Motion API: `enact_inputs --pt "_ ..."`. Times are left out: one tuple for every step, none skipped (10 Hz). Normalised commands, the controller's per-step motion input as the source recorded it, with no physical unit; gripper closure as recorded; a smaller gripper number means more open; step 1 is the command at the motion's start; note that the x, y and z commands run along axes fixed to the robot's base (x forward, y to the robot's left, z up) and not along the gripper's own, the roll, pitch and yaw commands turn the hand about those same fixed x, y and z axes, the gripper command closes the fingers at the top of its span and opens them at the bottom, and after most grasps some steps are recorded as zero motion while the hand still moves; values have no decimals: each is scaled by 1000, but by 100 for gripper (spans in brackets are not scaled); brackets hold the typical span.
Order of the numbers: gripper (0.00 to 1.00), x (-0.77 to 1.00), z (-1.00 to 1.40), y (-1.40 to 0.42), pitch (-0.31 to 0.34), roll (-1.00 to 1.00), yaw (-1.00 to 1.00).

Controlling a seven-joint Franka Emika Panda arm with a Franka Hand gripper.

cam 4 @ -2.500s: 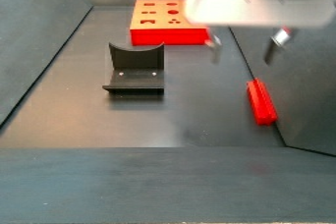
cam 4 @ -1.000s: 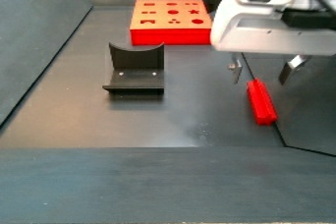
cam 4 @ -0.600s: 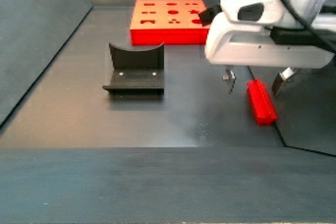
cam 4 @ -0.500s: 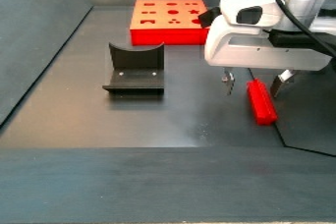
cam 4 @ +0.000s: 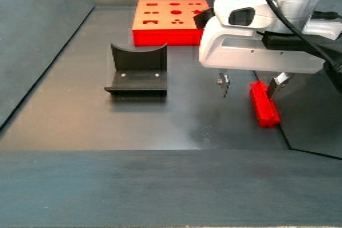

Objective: Pick up the star object. Move up. Place the star object on the fixture. Regrasp the star object. Move to above the board. Insert the star object.
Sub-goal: Pick up the star object.

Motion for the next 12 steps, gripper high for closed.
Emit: enact_inputs --pt "0 606 -754 0 39 0 0" --pt "0 634 -671 0 50 0 0" --pt "0 906 -560 -29 177 20 0" --pt "0 917 -506 -6 171 0 -11" --pt "0 906 -463 0 151 0 -49" --pt "0 891 -397 0 137 0 -83" --pt "0 54 -126 0 40 0 -137" --pt "0 -329 0 3 1 46 0" --pt "0 -554 6 0 66 194 0" --pt "0 -374 -274 0 120 187 0" --pt "0 -563 -503 0 86 216 0" --pt "0 -537 -600 0 83 179 0"
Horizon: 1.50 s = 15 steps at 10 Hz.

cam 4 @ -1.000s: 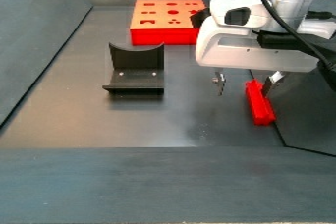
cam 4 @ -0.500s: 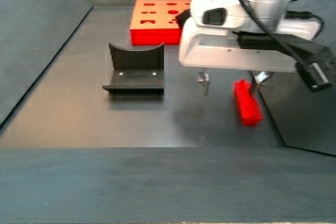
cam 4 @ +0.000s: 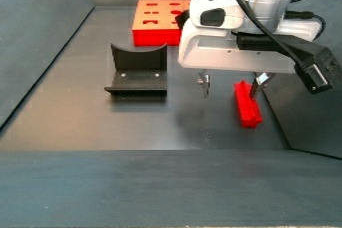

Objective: Pick up the star object. Move up. Place the star object on the fixture. Regrasp the star object. Move to above the board. Insert the star object.
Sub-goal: Pick up the star object.

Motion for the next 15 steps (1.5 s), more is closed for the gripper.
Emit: enact_inputs --pt "0 -586 -491 0 106 204 0" --pt "0 -409 -69 0 213 277 0" --pt "0 -391 -126 0 204 267 0" --pt "0 -354 -500 0 133 193 0" --pt "0 -14 -726 0 47 70 0" --pt "0 0 -609 0 0 0 0" --pt "0 9 0 -6 43 20 0" --pt "0 0 0 0 10 0 0" --pt "0 0 0 0 0 0 0" --pt "100 0 0 0 0 0 0" --pt "100 0 0 0 0 0 0" --pt "100 0 0 0 0 0 0" --pt "100 0 0 0 0 0 0" --pt "100 0 0 0 0 0 0" --pt "100 0 0 0 0 0 0"
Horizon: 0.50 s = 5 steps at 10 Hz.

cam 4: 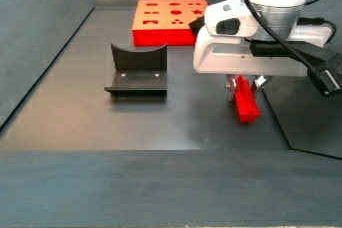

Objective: Pick up the star object. Move up. Place the star object on the fixture. Regrasp the star object. Move to above the board. Insert the star object.
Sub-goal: Pick up the star object.

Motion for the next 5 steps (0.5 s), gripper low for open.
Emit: enact_inputs --pt "100 0 0 0 0 0 0" --pt "100 0 0 0 0 0 0" --pt "100 0 0 0 0 0 0" --pt "100 0 0 0 0 0 0" --pt "100 0 0 0 0 0 0"
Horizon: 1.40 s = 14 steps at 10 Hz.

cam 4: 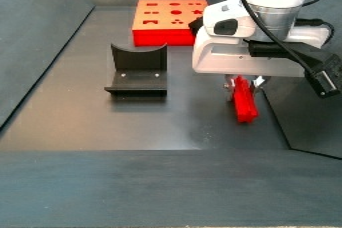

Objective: Pick up the star object. Move up. Place the star object on the fixture. Regrasp the star object. Move to above the board. Insert the star object.
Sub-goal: Move up, then place the star object on the fixture.

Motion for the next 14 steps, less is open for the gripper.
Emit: enact_inputs --pt "100 0 833 0 0 0 0" --pt "100 54 867 9 -24 6 -43" --pt "100 15 784 2 9 0 -45" --pt "100 -2 630 5 35 -1 -41" --pt "100 -9 497 10 48 2 -35" --pt "100 -11 405 13 50 6 -32" --pt "100 0 1000 0 0 0 0" --pt "100 -3 1000 1 2 8 -1" --pt "100 -9 1000 3 15 12 -3" --pt "100 -17 1000 6 30 17 -5" --pt "100 -21 1000 8 35 21 -6" --pt "100 -27 1000 13 40 29 -9" --pt "100 -30 1000 16 45 35 -12" --pt "100 -24 818 19 55 41 -14"
